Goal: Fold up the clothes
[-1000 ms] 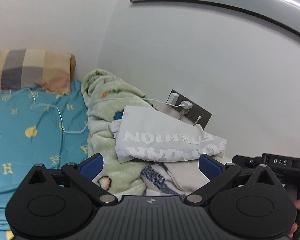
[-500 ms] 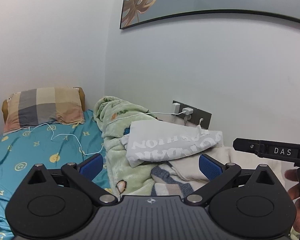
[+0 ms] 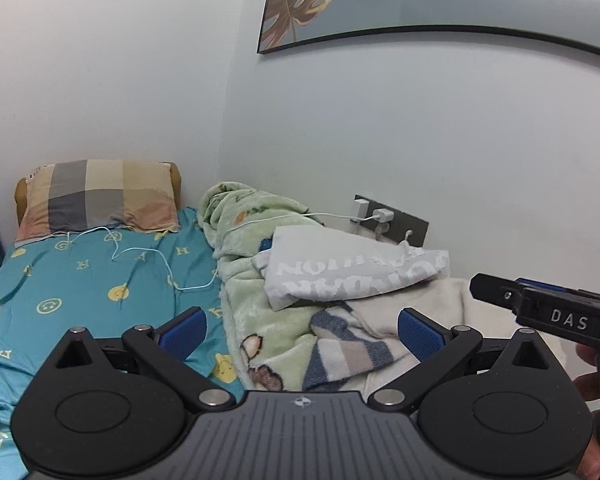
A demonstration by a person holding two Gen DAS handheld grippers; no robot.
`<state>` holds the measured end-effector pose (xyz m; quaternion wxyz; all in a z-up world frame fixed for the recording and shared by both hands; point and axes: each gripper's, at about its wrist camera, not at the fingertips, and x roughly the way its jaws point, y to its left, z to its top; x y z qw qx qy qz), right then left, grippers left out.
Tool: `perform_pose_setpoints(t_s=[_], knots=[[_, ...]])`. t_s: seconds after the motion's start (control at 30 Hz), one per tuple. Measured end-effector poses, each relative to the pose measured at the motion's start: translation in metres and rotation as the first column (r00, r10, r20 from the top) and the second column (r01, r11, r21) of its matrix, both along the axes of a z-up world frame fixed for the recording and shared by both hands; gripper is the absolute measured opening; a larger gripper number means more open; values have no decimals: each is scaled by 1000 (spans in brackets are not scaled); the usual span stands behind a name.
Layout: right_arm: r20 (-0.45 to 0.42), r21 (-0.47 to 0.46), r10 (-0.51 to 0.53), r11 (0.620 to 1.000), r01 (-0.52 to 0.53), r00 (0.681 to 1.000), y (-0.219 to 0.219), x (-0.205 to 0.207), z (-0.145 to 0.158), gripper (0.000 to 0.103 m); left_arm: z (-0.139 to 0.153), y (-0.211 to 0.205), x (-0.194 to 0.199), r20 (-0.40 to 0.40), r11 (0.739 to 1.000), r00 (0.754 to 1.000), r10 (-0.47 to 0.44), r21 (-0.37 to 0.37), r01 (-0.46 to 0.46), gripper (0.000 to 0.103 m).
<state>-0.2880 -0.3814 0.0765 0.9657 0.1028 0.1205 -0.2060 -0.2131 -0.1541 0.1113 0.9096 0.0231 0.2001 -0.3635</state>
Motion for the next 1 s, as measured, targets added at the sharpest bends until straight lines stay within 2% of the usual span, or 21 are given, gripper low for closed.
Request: perform_pose_setpoints(t_s=[0.33,1.0], knots=[[-12,26,-5,1000,6,1000,4,6,-14,64,-5,7,-3,25,999,999,36,14,-36,103],[-25,9,-14,1000,15,1000,8,4,-12,64,-3,12,-10,36,997,997,64,28,-65,103]])
